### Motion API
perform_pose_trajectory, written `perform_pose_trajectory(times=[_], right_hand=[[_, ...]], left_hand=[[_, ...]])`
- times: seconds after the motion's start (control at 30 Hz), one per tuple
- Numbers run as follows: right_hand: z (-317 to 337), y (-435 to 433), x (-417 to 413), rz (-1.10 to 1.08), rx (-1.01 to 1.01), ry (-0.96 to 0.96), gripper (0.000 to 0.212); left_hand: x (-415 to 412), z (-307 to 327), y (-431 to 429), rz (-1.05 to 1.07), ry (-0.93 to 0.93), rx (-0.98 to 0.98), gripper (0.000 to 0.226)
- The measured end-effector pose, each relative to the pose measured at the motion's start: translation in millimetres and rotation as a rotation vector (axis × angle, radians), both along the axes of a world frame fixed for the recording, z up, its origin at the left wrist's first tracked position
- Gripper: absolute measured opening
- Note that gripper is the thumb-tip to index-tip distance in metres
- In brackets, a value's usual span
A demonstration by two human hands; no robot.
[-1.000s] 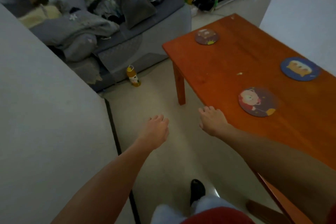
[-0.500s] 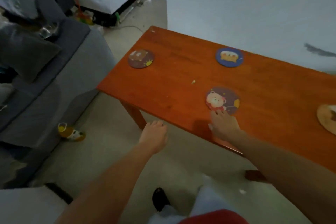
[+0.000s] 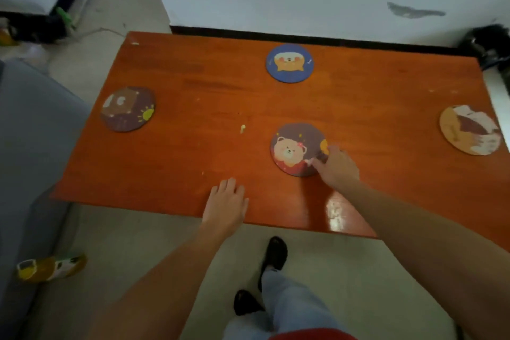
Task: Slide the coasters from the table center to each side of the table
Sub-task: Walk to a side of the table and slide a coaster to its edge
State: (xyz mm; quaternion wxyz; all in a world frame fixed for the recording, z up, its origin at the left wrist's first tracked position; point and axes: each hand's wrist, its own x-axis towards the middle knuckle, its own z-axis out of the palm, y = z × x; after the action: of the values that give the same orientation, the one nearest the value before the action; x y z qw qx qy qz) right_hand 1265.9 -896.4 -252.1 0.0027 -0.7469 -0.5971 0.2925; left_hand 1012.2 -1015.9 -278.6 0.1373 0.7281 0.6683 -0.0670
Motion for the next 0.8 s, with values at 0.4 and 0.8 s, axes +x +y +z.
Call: perform_pose_trajectory(times=[0.4,0.8], right_hand=[[-29,14,-20,-0.474,-0.006,0.373,0.021],[-37,-74,-16,-0.379,-0.143,0.588,0.015]], left_hand=[[1,-55,16,0.075,-0.042,0.078,0.062],[0,-58,18,0.068,-0.06,0.071,0.062]])
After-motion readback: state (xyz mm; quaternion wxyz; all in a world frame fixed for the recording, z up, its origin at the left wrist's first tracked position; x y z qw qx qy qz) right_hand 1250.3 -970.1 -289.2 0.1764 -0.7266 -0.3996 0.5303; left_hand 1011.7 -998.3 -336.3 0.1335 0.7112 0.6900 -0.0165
